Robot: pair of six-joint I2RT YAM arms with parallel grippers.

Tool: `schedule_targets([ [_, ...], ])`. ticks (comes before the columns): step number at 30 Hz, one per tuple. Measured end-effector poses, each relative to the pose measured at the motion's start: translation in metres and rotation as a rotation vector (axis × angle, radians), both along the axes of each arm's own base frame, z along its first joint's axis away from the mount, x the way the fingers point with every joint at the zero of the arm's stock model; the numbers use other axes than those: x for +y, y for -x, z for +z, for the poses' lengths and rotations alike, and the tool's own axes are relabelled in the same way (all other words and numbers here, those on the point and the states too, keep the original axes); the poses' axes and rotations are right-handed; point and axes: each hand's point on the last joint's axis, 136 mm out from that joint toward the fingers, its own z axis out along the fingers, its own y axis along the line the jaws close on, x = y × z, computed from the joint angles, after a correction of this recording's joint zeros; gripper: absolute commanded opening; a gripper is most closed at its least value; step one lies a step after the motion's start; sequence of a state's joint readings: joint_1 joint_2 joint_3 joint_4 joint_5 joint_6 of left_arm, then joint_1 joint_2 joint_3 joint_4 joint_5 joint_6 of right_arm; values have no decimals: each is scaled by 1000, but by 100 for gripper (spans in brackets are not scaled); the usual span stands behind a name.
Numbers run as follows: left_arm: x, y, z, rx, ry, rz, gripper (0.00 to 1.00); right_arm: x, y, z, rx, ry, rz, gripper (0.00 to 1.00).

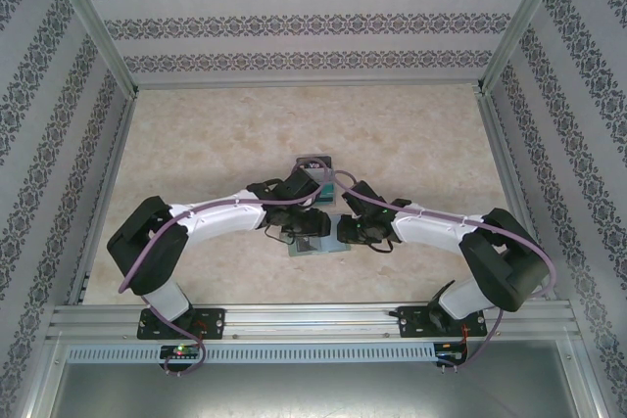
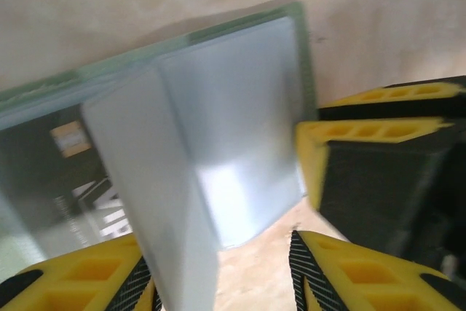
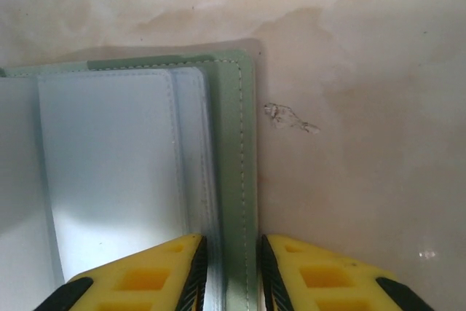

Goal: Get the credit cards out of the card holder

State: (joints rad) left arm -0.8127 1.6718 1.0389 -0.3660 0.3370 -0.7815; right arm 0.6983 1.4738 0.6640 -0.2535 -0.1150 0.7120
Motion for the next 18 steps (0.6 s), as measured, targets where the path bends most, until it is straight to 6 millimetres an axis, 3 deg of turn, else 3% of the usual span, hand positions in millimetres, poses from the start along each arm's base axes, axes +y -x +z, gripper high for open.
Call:
schedule_targets([
  [5,-19,-4,2,0,37,-39,43,-11,0,8,-33,-10,-27,31],
  [11,-22,-1,-4,15,37,-54,43,-14,-5,20,-69,-35,-48,32],
  [15,-15,-3,-3,-5,25,-38,38,-14,-5,20,-70,-36,-48,32],
  [18,1,2,-3,-19,9,-11,37,-12,-7,23,-75,-41,-47,33],
])
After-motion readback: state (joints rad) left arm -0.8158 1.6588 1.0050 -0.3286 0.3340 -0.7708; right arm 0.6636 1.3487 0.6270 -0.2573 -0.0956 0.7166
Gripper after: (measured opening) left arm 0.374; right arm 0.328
